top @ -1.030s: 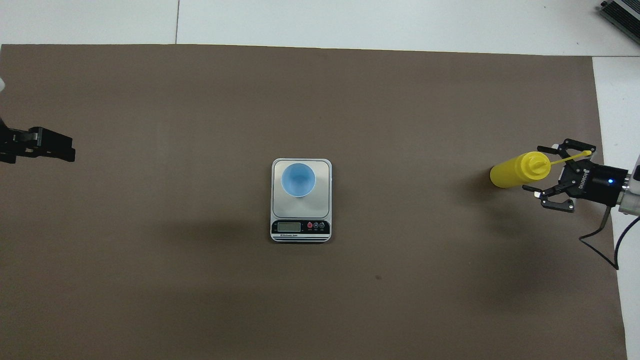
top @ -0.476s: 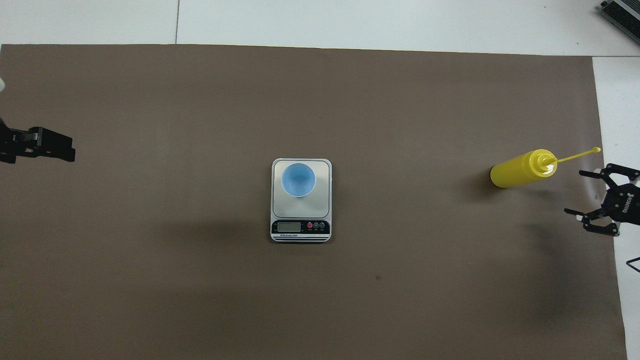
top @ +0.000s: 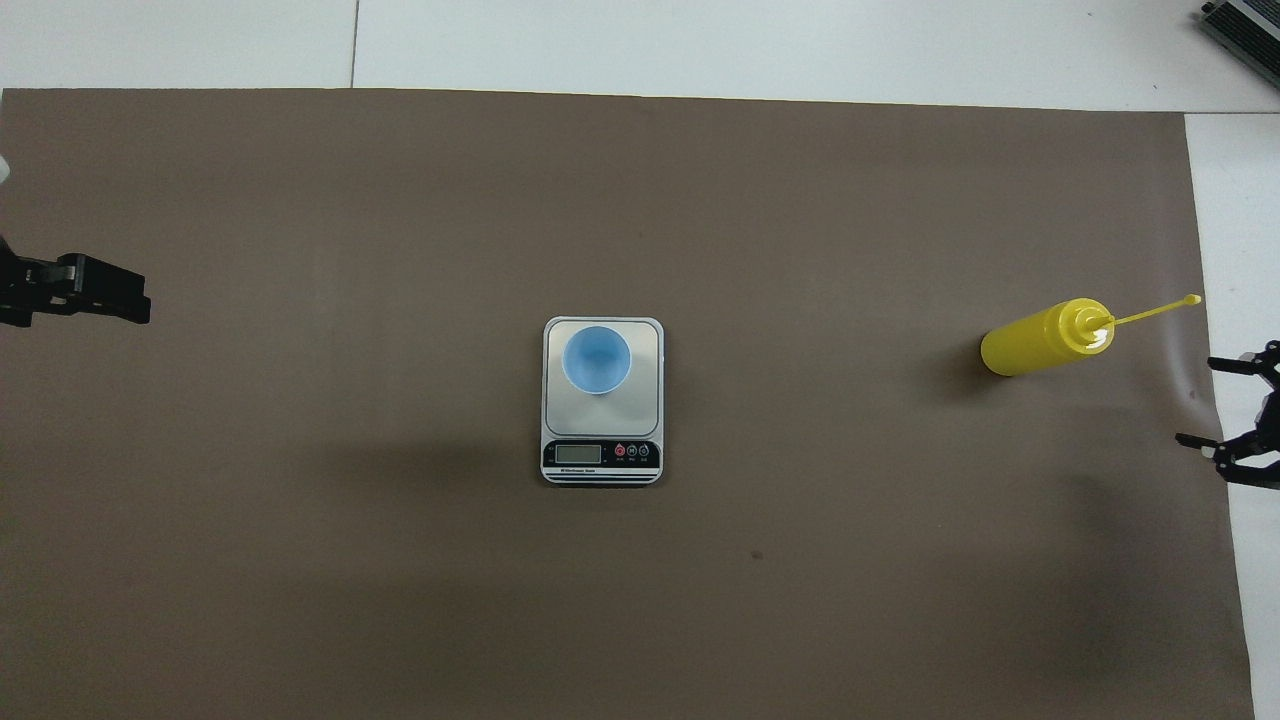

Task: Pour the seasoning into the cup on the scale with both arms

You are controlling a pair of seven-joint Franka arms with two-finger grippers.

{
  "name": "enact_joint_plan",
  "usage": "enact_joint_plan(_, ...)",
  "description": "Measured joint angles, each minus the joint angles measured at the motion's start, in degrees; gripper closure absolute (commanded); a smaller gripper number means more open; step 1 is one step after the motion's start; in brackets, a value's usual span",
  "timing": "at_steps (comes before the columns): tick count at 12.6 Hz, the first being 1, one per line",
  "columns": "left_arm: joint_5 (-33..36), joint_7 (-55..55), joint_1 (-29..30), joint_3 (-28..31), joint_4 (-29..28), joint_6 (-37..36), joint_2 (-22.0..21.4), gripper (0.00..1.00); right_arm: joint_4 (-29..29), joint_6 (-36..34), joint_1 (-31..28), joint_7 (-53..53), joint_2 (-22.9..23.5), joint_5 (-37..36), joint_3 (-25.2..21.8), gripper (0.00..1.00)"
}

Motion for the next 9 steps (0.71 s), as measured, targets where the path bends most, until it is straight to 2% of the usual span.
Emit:
enact_joint_plan(4, 0.0, 0.0, 0.0, 0.0, 0.0, 0.0, 0.0, 0.00, 0.1, 0.0, 1.8, 17.5, -6.8, -10.9, 0.9, 0.00)
enact_joint_plan(6, 0.0, 0.0, 0.0, 0.0, 0.0, 0.0, 0.0, 0.00, 0.1, -0.1, 5.2, 28.4, -10.1, -15.9, 1.4, 0.00)
enact_joint_plan(9, 0.0, 0.0, 0.0, 0.0, 0.0, 0.0, 0.0, 0.00, 0.5, 0.0, 10.1, 46.5, -12.4, -20.4, 1.6, 0.00)
